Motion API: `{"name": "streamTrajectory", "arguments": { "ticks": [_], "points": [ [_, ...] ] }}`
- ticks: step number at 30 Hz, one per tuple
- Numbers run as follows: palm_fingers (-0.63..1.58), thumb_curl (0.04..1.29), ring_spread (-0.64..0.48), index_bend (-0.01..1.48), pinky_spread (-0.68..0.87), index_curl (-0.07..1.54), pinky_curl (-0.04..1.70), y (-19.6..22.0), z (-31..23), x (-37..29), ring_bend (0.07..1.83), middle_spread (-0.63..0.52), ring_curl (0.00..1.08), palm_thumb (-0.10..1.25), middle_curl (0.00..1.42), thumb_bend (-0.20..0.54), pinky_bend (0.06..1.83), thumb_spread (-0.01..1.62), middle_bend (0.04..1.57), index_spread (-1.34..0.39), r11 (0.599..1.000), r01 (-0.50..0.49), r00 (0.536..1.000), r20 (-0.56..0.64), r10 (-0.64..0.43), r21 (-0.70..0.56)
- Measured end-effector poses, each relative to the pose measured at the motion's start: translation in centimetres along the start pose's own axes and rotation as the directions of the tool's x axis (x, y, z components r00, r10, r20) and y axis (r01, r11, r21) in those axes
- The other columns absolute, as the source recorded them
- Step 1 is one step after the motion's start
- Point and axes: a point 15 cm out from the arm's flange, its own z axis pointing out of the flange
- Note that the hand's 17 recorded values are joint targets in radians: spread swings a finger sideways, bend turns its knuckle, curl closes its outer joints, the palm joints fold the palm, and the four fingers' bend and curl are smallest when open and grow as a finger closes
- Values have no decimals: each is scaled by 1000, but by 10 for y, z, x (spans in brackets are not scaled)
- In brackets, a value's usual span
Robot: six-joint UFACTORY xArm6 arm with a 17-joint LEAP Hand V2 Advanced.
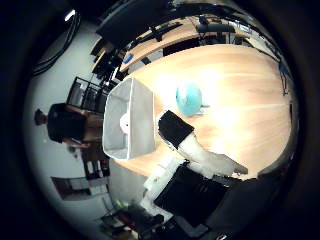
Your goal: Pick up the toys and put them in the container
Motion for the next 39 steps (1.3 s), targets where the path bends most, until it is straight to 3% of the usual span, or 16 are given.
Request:
{"name": "streamTrajectory", "arguments": {
  "ticks": [10, 18, 29, 39],
  "points": [
    [508, 264, -51, 177, 480, 390, 28, 6, 2, 1, 705, -109, 171, 314, 409, -24, 877, 1063, 345, -458, 999, 33, 999, 4, -32, -30],
    [495, 264, -54, 182, 467, 383, 9, -14, 18, -4, 709, -109, 163, 309, 407, -26, 917, 1055, 348, -457, 997, 32, 999, 17, -31, -70],
    [407, 269, -42, 174, 432, 372, -3, -69, 78, -46, 725, -92, 162, 330, 386, -25, 978, 1041, 274, -445, 990, 96, 994, 60, -90, -105],
    [343, 274, -50, 160, 336, 342, -2, -91, 136, -67, 763, -77, 173, 332, 378, -27, 1045, 1022, 239, -428, 971, 126, 991, 67, -114, -202]
  ]
}}
